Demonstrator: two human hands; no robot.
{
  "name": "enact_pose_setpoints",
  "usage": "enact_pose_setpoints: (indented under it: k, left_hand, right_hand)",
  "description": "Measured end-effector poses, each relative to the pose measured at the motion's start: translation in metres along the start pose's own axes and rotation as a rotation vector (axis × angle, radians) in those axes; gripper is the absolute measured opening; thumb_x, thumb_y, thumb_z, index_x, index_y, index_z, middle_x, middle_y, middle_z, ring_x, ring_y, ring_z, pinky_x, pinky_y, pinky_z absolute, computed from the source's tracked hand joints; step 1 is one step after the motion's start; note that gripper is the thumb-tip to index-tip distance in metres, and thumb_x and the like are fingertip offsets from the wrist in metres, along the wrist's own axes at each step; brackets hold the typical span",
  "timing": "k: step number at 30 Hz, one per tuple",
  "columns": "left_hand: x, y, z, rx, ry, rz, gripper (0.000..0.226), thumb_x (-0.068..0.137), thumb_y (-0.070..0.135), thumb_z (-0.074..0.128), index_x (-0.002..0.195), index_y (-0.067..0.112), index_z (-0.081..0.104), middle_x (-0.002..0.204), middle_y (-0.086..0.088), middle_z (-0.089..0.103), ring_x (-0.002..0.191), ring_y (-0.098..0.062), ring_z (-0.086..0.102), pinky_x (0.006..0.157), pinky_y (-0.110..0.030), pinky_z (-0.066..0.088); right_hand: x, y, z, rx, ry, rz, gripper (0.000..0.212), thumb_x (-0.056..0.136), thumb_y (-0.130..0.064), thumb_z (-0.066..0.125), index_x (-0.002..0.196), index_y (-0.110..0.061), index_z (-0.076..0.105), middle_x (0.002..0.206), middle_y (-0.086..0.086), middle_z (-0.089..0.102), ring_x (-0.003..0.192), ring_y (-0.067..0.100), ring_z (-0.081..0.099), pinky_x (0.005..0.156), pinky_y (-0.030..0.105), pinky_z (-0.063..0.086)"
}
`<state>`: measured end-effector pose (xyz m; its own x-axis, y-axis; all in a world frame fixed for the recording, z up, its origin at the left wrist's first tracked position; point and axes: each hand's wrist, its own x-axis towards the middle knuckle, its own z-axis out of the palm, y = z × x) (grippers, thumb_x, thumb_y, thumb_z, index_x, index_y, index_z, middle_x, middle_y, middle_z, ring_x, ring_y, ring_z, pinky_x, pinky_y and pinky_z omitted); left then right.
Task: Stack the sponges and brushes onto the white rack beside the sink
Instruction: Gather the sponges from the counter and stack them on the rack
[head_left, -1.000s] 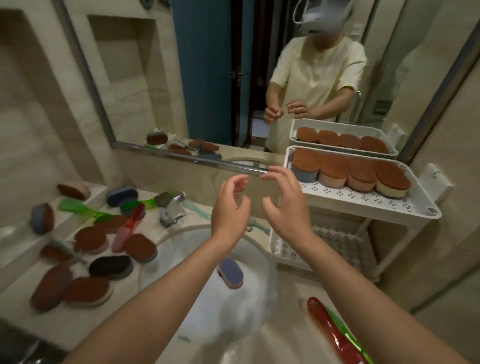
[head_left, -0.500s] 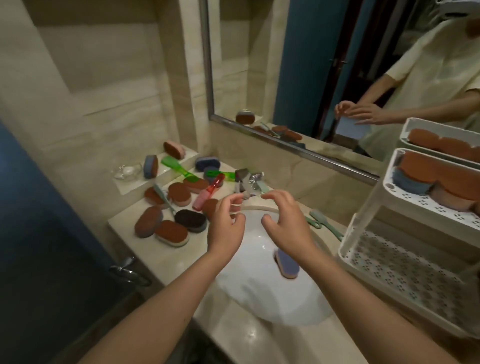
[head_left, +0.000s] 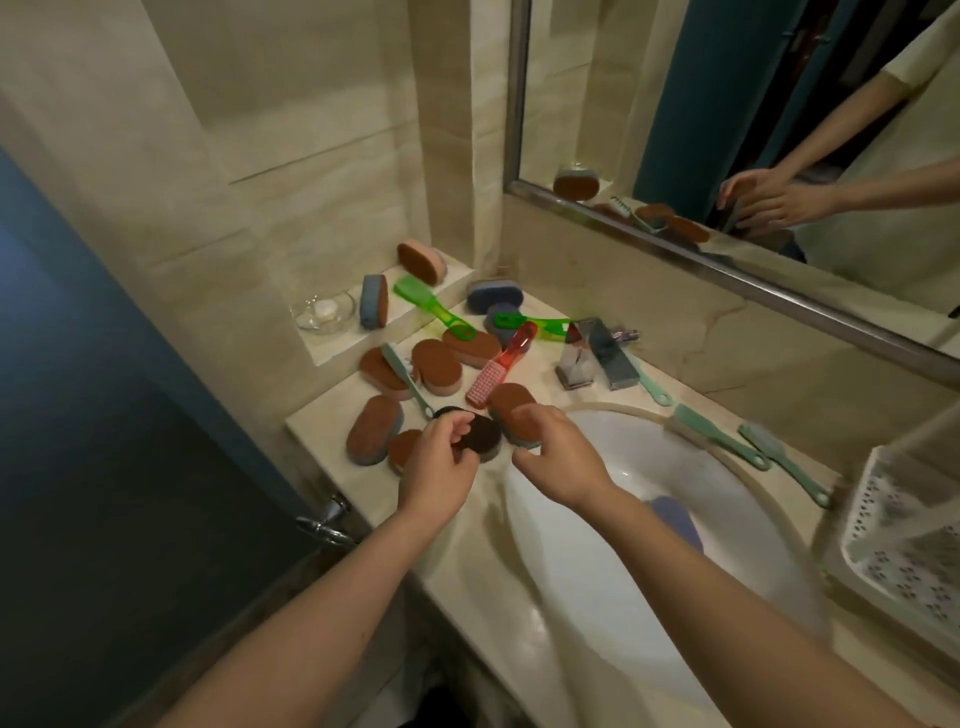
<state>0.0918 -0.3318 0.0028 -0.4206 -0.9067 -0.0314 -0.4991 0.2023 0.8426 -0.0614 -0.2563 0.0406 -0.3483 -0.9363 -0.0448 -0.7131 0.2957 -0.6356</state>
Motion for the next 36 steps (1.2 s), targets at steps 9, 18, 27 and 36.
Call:
enact_pose_setpoints:
  k: [9,18,27,36]
  left_hand:
    - [0.044,-0.062,-0.039,0.476,-0.226,0.146,0.05,0.077,0.025,0.067,0.125,0.028,0.054,0.125,0.007,0.056,0.12,-0.013,0.047,0.099,-0.031,0.043]
    - [0.066,-0.085,-0.046,0.662,-0.404,0.262,0.068,0.073,0.049,0.07,0.133,0.029,0.044,0.13,0.004,0.044,0.126,-0.016,0.036,0.103,-0.033,0.038]
    - [0.068,-0.078,-0.042,0.778,-0.438,0.199,0.068,0.06,0.06,0.074,0.114,0.028,0.048,0.116,0.002,0.04,0.111,-0.019,0.039,0.089,-0.034,0.04]
    - [0.059,-0.058,-0.029,0.419,-0.308,0.072,0.055,0.081,0.055,0.062,0.114,0.025,0.029,0.113,0.0,0.06,0.1,-0.025,0.063,0.068,-0.03,0.042]
  right_hand:
    - [0.057,-0.012,0.065,-0.021,-0.086,0.062,0.043,0.077,-0.018,0.067,0.118,-0.021,0.057,0.112,0.002,0.062,0.103,0.022,0.059,0.083,0.039,0.053]
    - [0.073,-0.009,0.098,-0.196,-0.114,0.148,0.047,0.081,-0.015,0.061,0.127,-0.022,0.052,0.122,0.003,0.058,0.112,0.025,0.052,0.081,0.042,0.053]
    - [0.068,-0.013,0.107,-0.185,-0.097,0.228,0.061,0.087,-0.034,0.055,0.144,-0.024,0.035,0.13,0.005,0.05,0.115,0.022,0.049,0.079,0.031,0.049]
    - [0.071,-0.026,0.069,0.545,0.029,0.559,0.033,0.099,-0.02,0.023,0.096,-0.01,0.054,0.096,0.013,0.058,0.08,0.026,0.057,0.056,0.037,0.049]
